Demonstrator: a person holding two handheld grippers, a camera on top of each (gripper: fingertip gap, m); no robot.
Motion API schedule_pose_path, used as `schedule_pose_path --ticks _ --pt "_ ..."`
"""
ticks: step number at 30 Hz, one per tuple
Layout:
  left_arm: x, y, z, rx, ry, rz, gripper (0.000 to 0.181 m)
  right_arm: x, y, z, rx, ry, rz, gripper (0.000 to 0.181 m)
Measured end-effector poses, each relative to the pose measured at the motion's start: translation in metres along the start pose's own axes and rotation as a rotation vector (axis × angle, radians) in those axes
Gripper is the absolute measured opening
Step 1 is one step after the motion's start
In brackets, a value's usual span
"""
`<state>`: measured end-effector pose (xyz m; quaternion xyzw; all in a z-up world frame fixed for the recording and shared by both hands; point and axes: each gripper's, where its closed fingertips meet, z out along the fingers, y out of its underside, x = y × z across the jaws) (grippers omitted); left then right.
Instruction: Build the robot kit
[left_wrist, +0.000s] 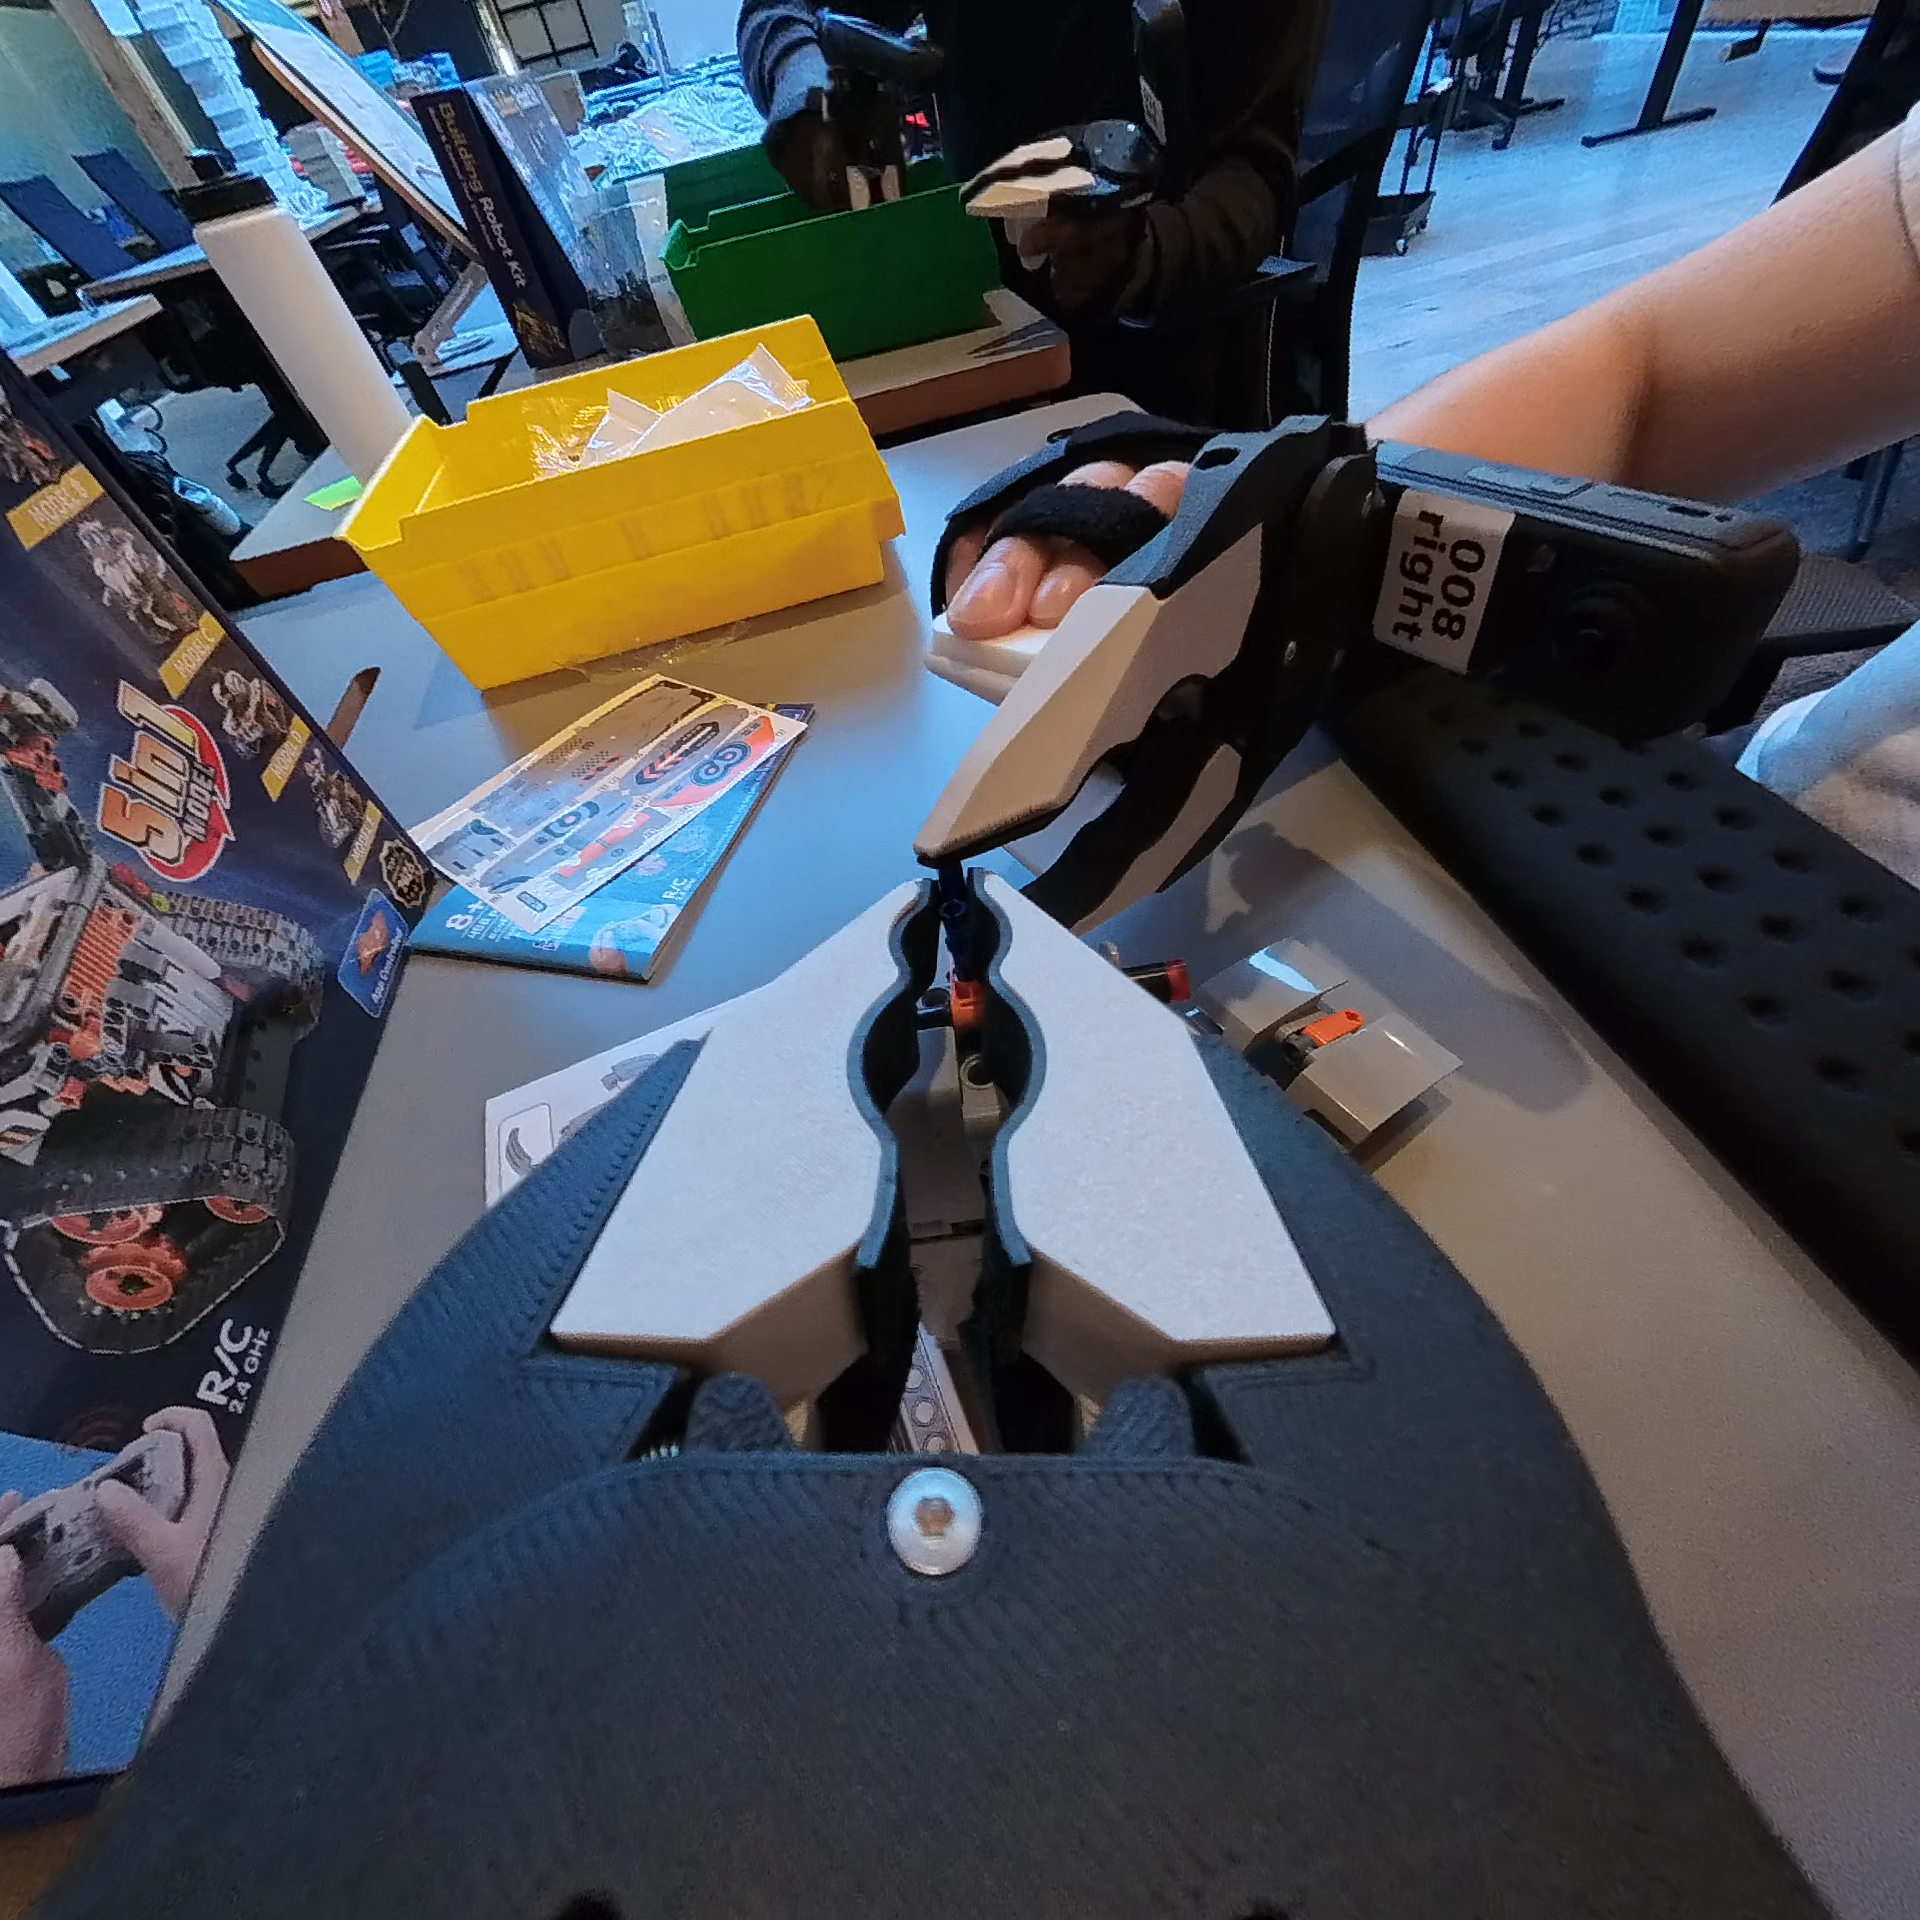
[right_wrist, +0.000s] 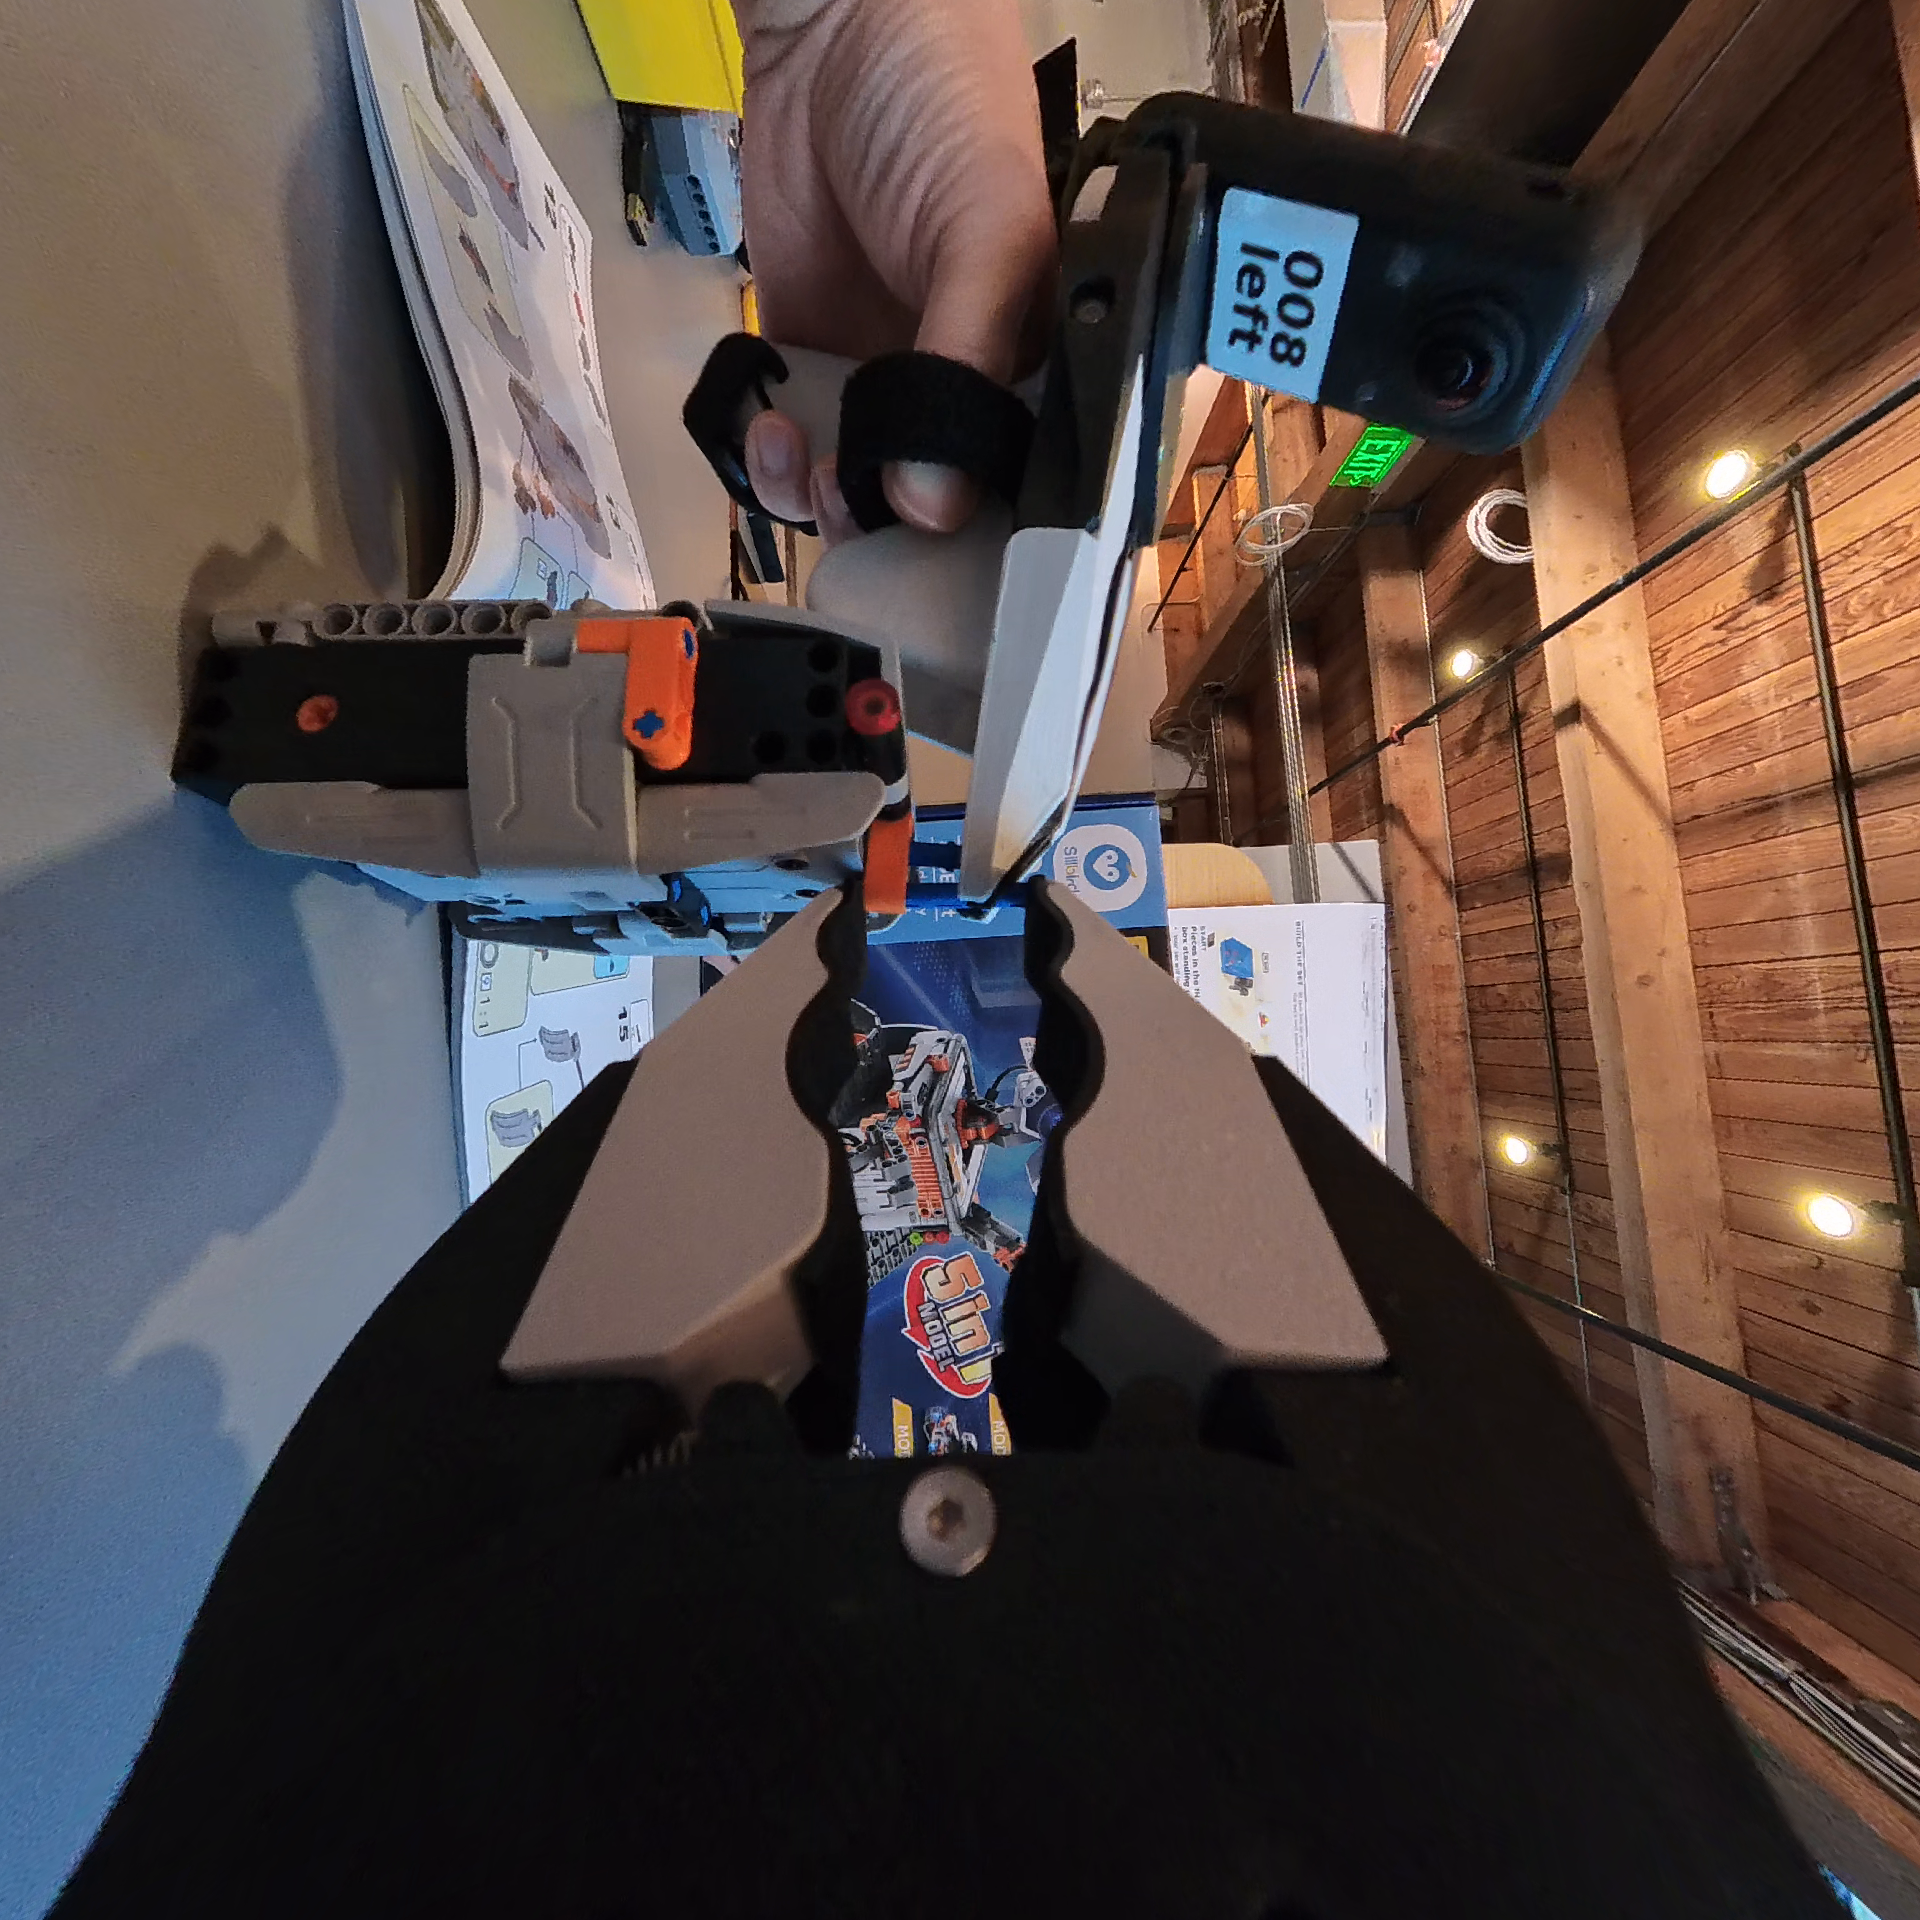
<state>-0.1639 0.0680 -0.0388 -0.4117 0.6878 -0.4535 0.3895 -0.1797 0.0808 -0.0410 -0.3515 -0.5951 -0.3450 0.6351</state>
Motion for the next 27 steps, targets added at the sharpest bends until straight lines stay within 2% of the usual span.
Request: schedule_pose_path --ticks 17,22,27 --pt "0.0007 0.0005 -0.0016 0.001 0.031 -0.069 0.003 -0.0002 -0.0014 0.0010 -0.011 -0.051 0.037 0.029" --pt "0.0013 0.0008 -0.0025 0.001 0.009 0.006 0.003 -0.0005 -0.0024 0.0012 -0.012 -0.062 0.048 0.029" --pt "0.0016 0.0010 -0.0034 0.008 -0.010 0.072 0.003 -0.0001 -0.0032 0.0017 -0.017 -0.008 -0.042 0.028"
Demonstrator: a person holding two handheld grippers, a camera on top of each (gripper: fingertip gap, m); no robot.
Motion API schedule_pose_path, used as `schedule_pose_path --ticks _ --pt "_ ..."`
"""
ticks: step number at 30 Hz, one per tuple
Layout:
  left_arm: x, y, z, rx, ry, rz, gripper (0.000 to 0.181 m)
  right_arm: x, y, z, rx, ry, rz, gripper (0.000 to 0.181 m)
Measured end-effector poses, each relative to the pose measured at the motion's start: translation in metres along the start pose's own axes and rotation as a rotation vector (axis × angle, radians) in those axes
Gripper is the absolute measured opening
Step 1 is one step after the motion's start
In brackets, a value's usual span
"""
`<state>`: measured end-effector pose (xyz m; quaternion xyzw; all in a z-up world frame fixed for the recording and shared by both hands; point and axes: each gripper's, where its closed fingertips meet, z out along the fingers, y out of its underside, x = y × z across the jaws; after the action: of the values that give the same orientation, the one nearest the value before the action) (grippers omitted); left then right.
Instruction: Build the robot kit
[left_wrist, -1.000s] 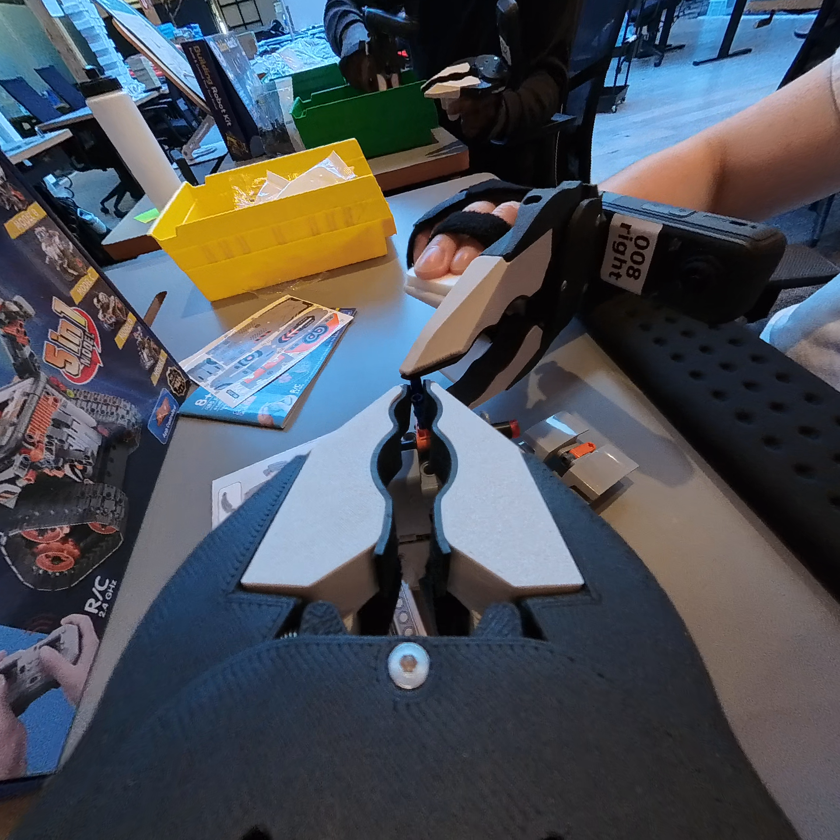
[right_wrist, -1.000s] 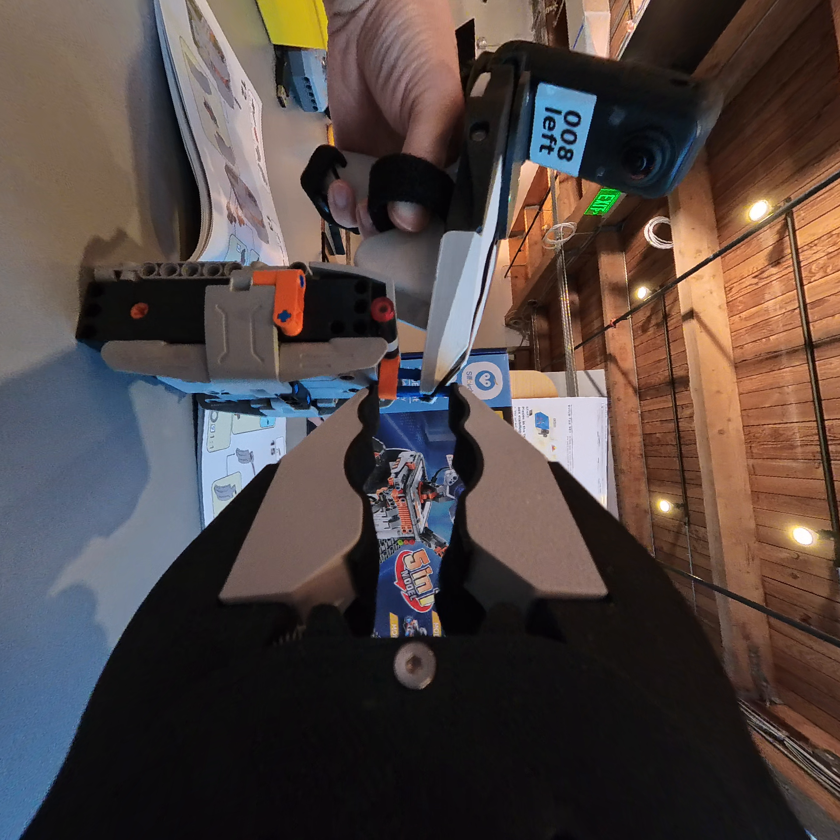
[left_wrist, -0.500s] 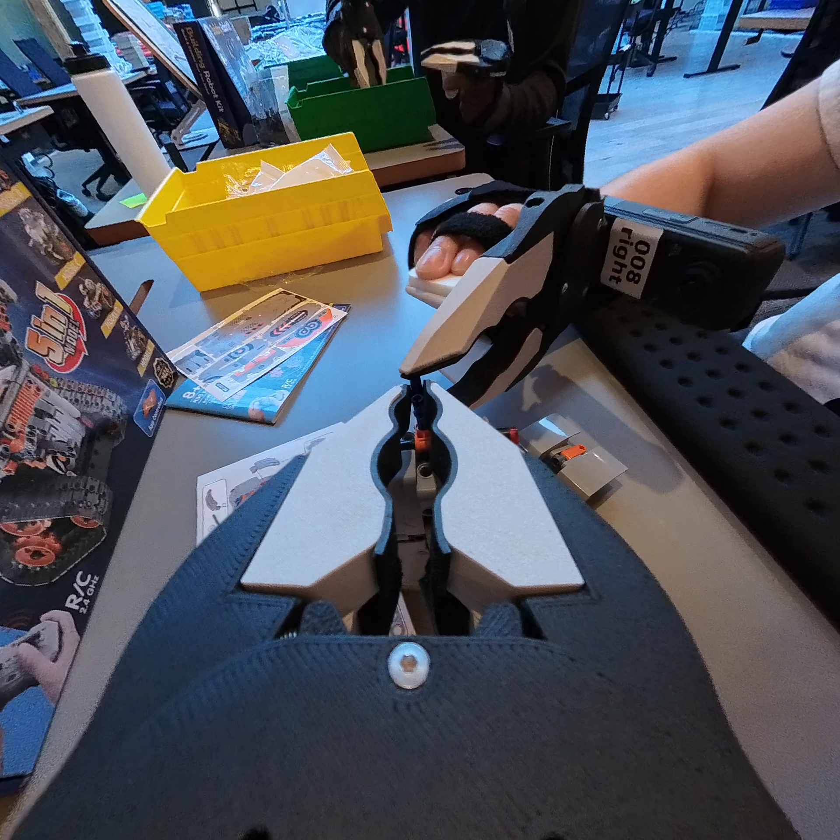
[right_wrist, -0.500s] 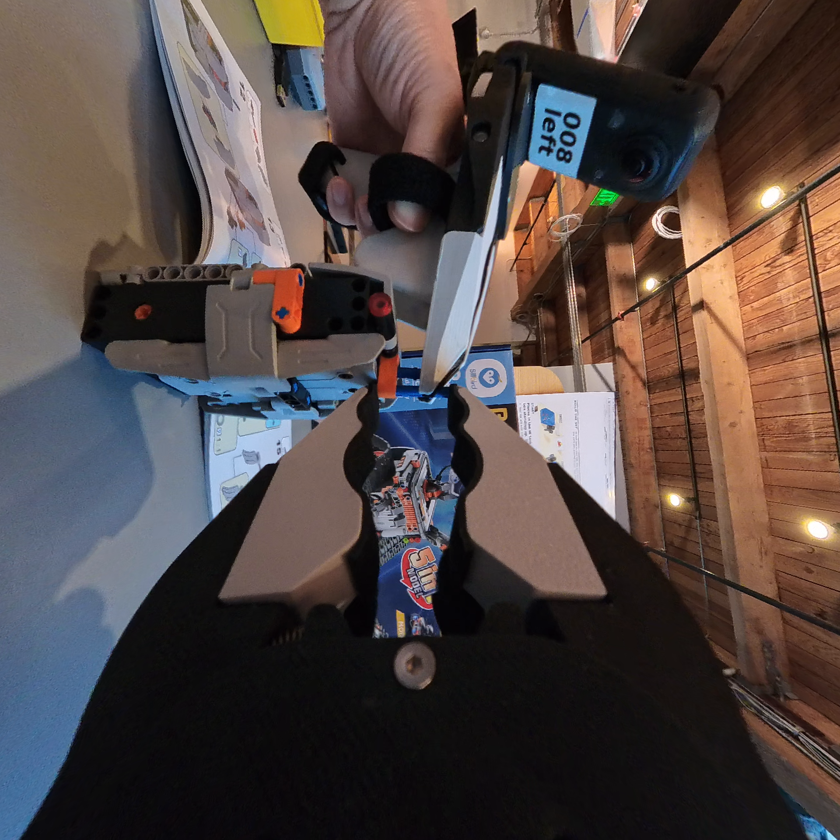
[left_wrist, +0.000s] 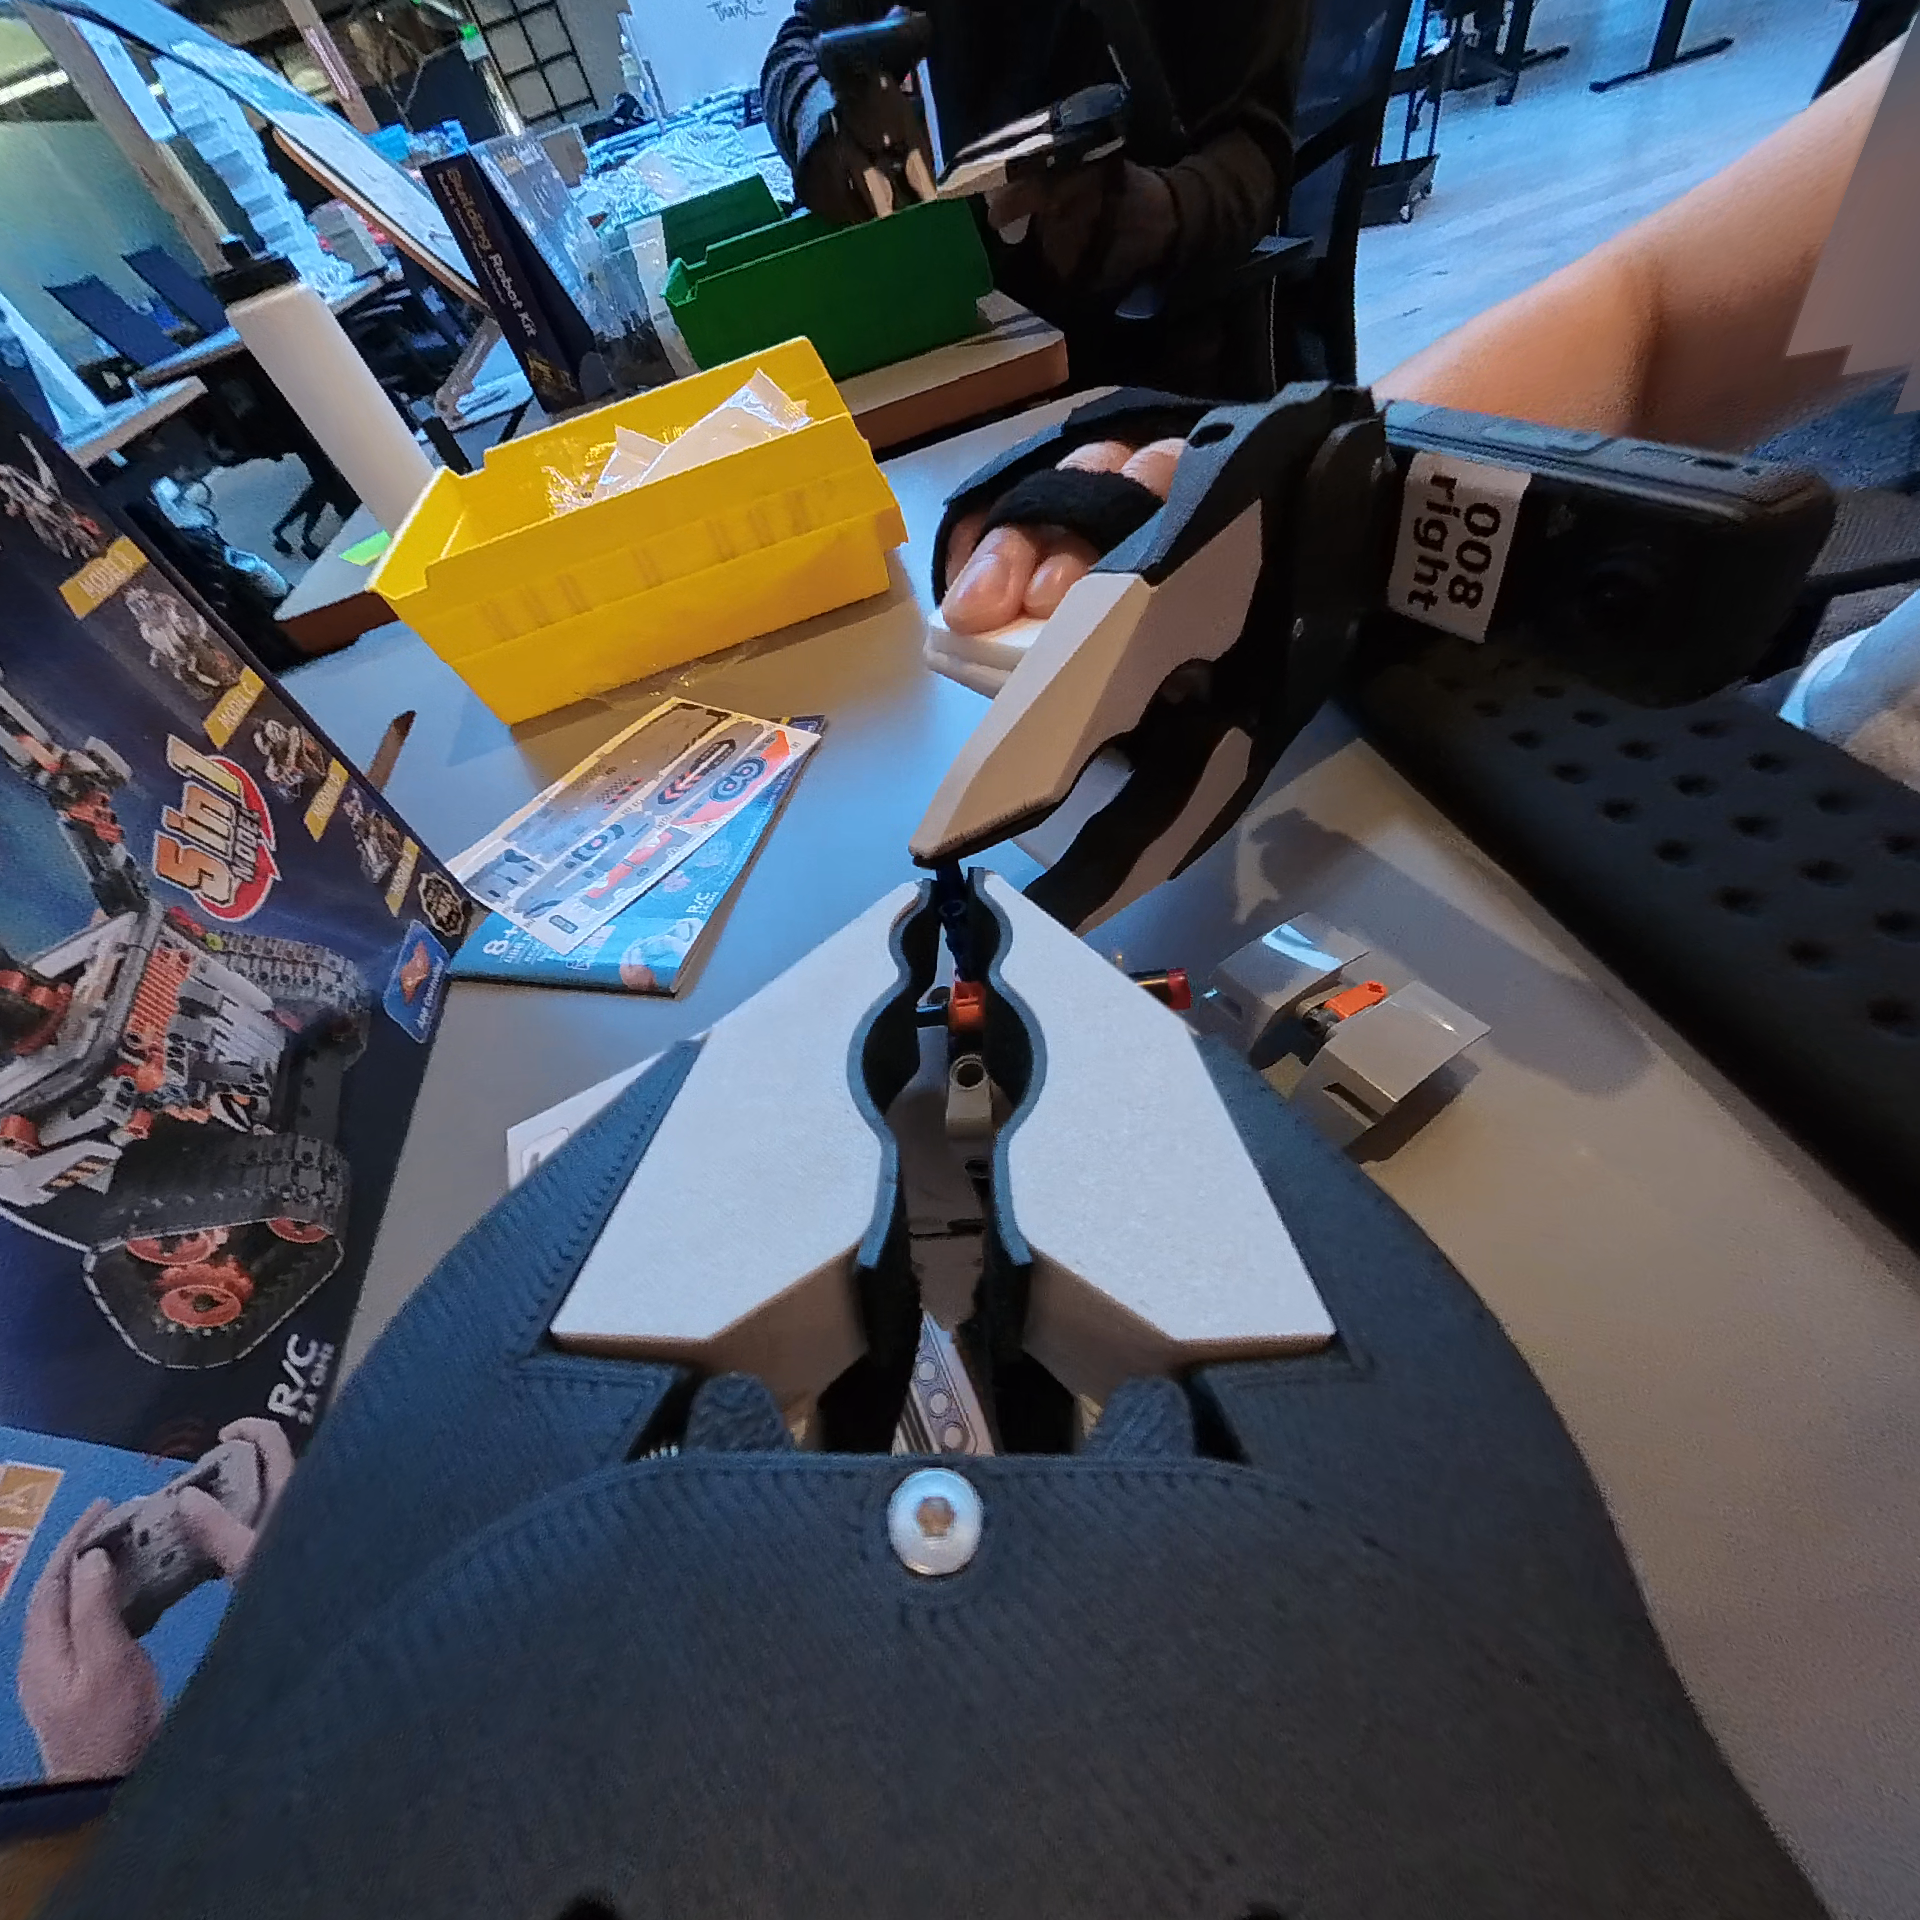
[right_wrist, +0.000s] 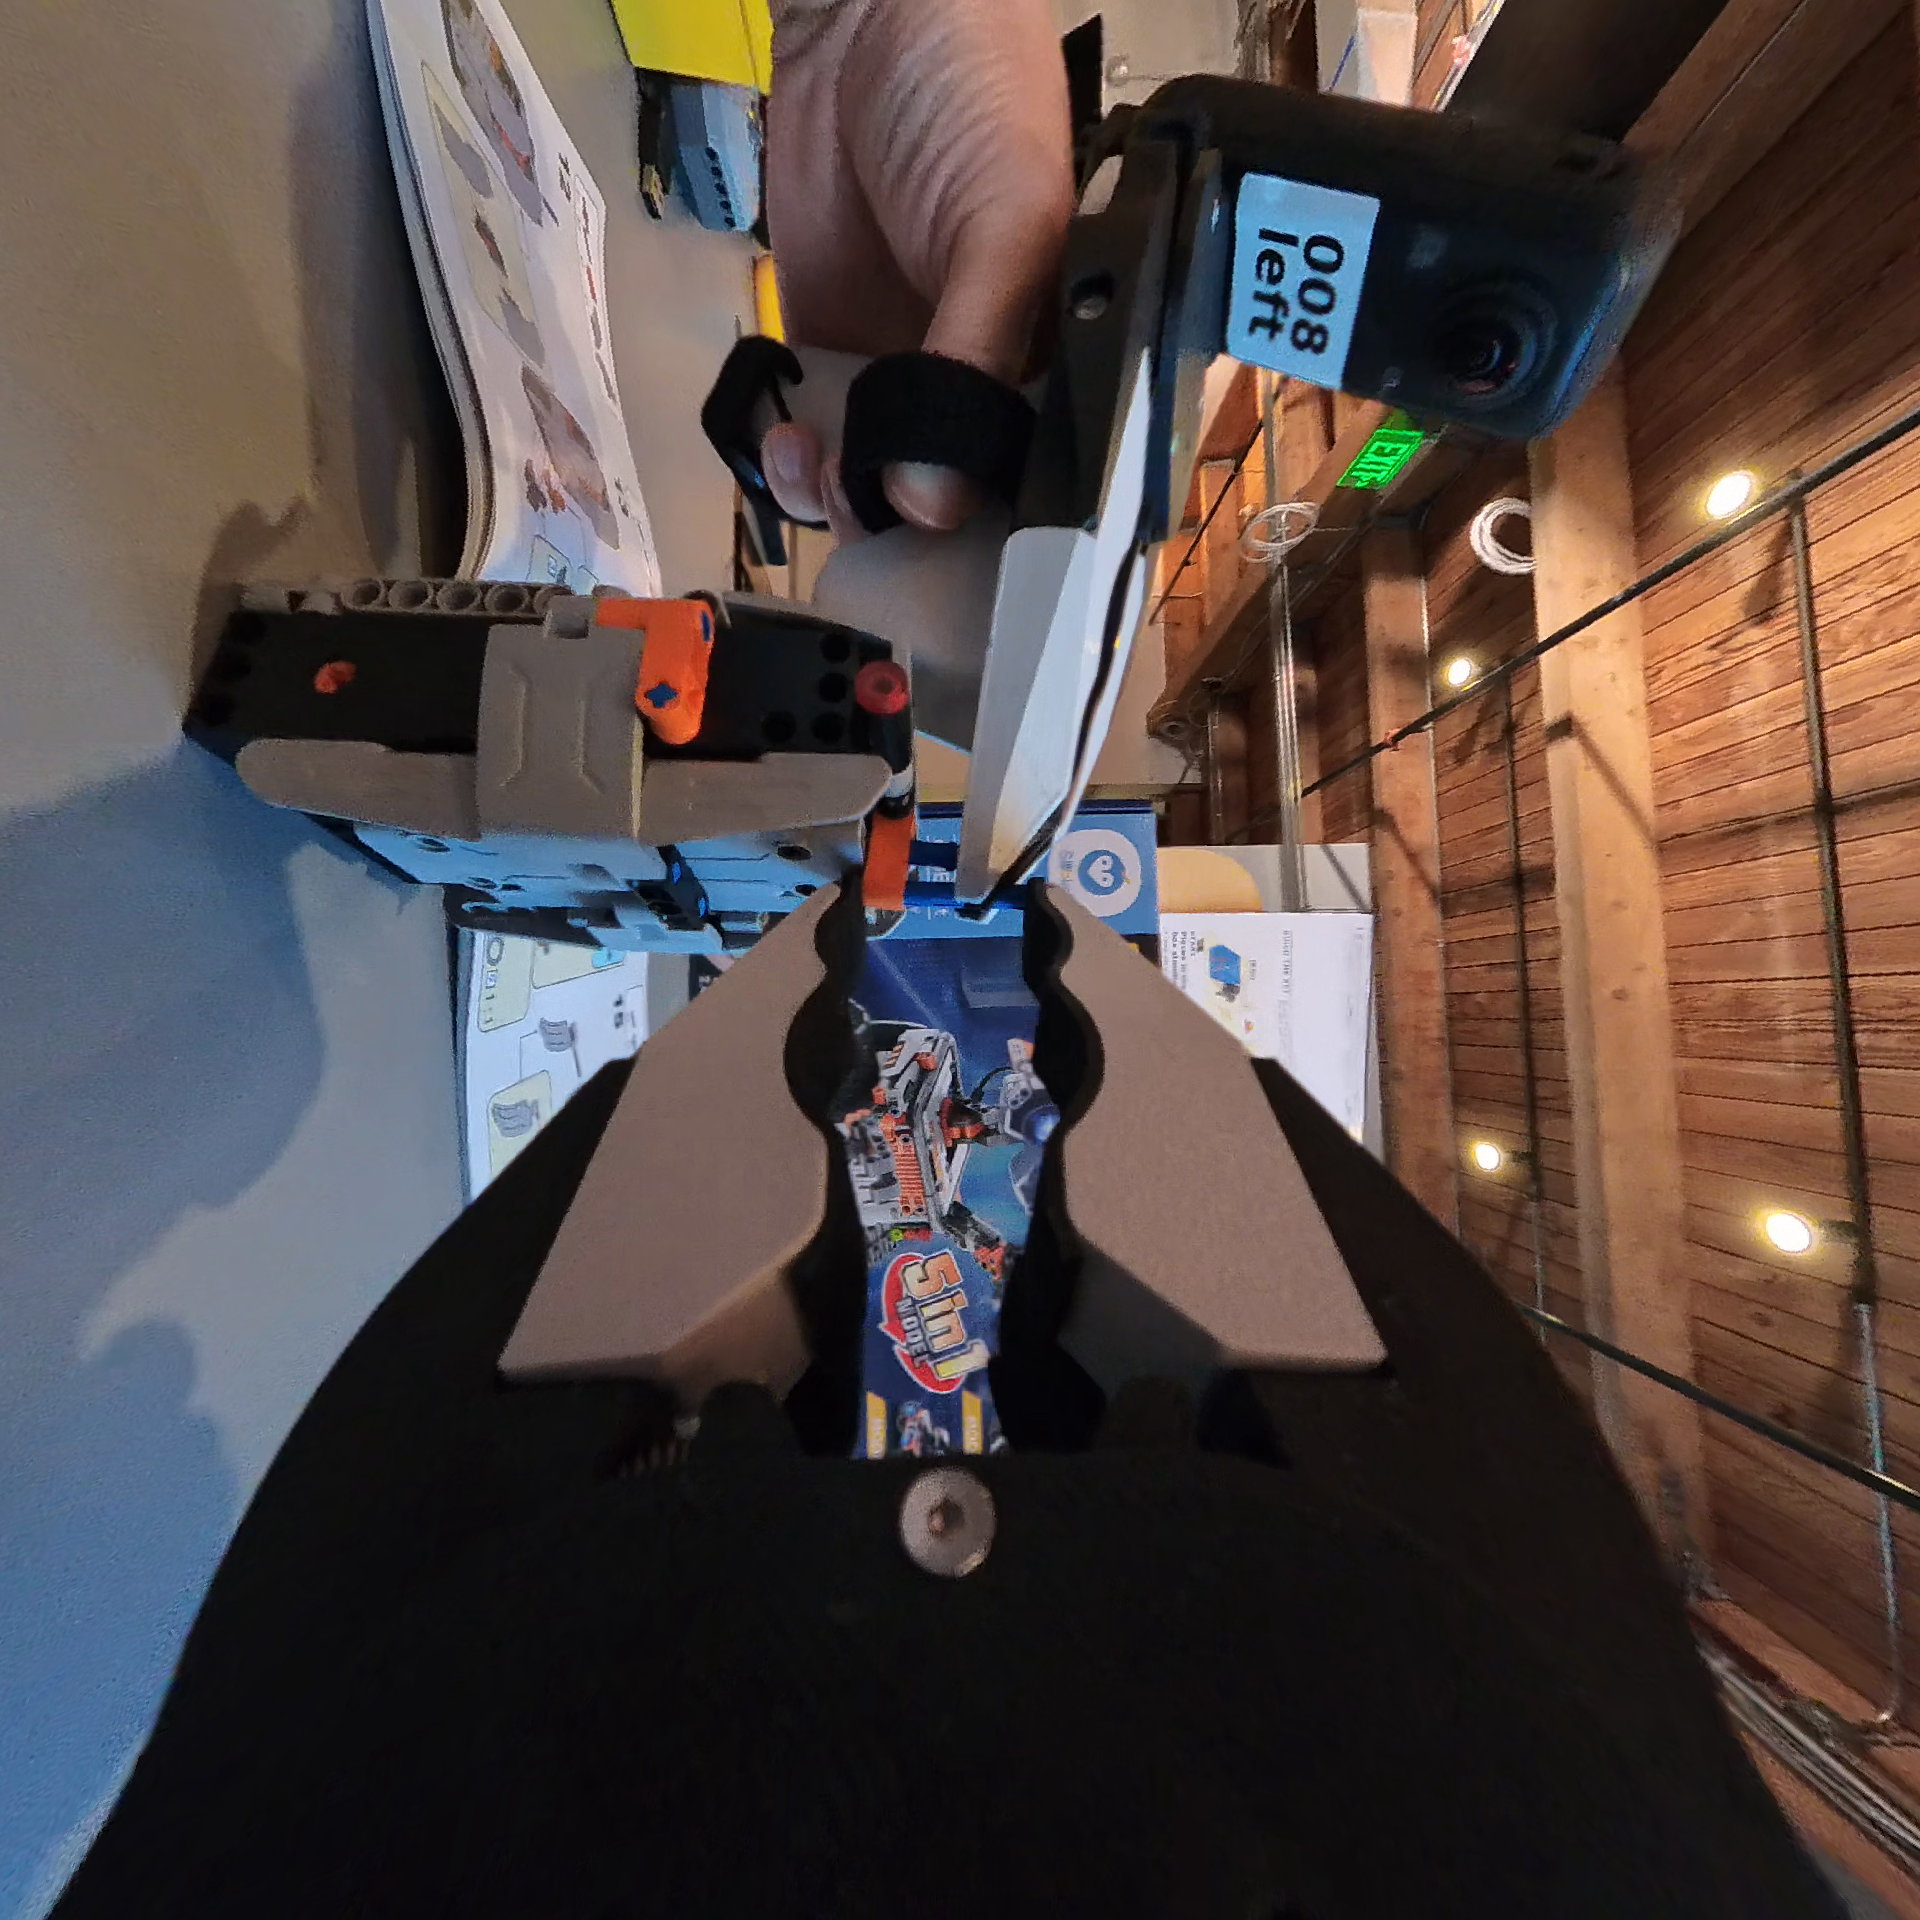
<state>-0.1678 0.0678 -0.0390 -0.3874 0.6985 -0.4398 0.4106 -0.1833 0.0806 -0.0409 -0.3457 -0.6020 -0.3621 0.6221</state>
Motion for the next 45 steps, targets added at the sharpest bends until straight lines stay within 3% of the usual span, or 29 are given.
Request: schedule_pose_path --ticks 5,14,17,20,22,30,38,45 --pt "0.000 0.000 0.000 0.003 -0.003 0.010 0.003 0.000 0.000 0.000 0.000 0.032 -0.041 0.028" --pt "0.000 0.000 -0.004 -0.013 0.022 -0.086 0.003 0.000 -0.002 0.003 0.014 -0.004 0.048 0.029" --pt "-0.010 -0.007 -0.012 0.024 -0.040 -0.120 0.031 0.000 -0.002 0.002 0.013 -0.005 0.037 0.029" --pt "-0.008 -0.018 -0.027 0.102 -0.028 -0.144 0.021 -0.001 -0.001 0.001 0.015 -0.004 0.034 0.029" --pt "-0.008 -0.011 -0.030 0.065 -0.042 -0.140 0.019 -0.001 -0.002 0.002 0.016 -0.005 0.034 0.029" --pt "-0.001 0.007 -0.009 -0.055 0.009 -0.143 0.020 -0.001 -0.003 0.003 0.025 0.001 0.025 0.029" --pt "0.000 0.005 -0.004 -0.025 0.037 -0.144 0.002 -0.001 -0.003 0.004 0.029 0.009 0.029 0.029" --pt "0.001 0.004 -0.004 -0.013 0.051 -0.171 0.002 0.000 -0.003 0.004 0.028 0.008 0.034 0.029"
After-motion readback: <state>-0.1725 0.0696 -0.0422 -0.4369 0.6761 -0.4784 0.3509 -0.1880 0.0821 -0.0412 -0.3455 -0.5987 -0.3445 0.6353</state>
